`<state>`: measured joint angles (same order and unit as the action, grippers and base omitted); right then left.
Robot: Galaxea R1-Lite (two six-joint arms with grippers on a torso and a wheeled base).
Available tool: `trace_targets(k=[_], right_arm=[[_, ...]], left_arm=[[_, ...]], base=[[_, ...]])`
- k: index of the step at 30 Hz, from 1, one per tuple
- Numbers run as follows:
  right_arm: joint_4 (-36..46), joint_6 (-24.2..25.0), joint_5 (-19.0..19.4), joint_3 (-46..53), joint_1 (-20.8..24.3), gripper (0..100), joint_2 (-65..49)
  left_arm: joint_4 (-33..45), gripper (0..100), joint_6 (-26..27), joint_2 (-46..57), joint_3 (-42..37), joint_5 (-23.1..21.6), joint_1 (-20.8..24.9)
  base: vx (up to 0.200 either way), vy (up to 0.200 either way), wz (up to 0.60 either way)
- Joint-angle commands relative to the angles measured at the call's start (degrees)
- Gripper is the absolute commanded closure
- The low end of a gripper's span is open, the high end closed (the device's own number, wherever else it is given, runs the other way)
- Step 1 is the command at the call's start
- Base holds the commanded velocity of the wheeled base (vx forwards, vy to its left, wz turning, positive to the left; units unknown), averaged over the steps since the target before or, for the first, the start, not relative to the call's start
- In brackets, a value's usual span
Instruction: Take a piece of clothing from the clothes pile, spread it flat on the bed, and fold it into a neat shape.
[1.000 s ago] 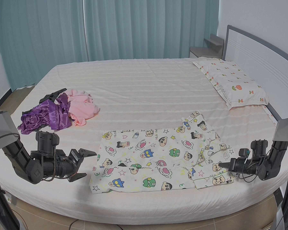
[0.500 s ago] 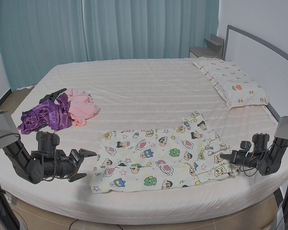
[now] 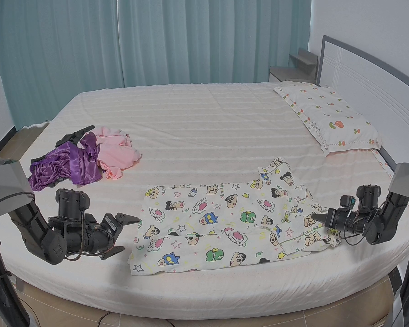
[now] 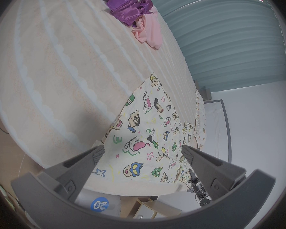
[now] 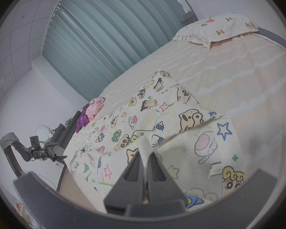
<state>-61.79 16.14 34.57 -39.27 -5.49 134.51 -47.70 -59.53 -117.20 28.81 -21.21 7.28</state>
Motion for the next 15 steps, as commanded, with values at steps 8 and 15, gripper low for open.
trace_targets(k=[8, 15], right_arm=[[2.6, 0.0, -1.6, -3.7, 0.2, 100, 2.8], [3.2, -0.1, -2.2, -4.2, 0.4, 0, 3.2]], left_arm=[[-0.9, 0, -0.3, 0.2, -0.1, -0.2, -0.2], [-4.2, 0, -0.3, 0.8, -1.2, -0.1, -0.4]], base=[[0.000, 0.000, 0.00], [0.000, 0.000, 0.00]])
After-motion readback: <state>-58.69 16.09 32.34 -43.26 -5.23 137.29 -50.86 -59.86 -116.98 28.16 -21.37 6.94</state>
